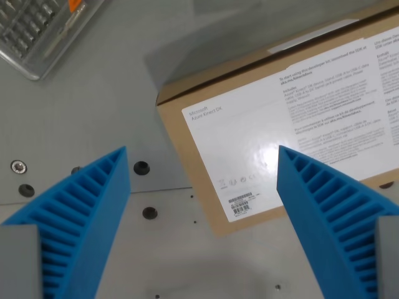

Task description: Move above the white socket

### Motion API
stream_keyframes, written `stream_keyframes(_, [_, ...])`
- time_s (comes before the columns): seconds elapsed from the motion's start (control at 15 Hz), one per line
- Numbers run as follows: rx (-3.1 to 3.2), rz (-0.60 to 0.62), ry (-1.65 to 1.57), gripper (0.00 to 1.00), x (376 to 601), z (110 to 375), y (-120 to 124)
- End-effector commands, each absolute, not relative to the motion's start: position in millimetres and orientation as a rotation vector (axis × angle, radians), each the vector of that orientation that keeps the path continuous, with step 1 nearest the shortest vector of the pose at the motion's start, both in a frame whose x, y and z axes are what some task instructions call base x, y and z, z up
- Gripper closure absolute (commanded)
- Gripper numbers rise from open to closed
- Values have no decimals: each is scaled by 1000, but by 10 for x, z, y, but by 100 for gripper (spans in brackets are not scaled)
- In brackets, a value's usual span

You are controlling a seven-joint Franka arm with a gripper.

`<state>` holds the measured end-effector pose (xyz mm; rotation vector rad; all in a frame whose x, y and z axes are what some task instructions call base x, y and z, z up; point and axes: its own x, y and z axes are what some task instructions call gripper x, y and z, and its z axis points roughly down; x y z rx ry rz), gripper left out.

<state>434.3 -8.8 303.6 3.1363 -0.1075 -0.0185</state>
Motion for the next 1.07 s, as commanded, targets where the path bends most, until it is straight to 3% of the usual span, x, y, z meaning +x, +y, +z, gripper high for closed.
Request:
stream_keyframes(0.07, [3140, -21, -75, 0, 4450, 2982, -140])
stream_keyframes(1.07, [3138, -65, -13, 0, 4793, 2633, -287])
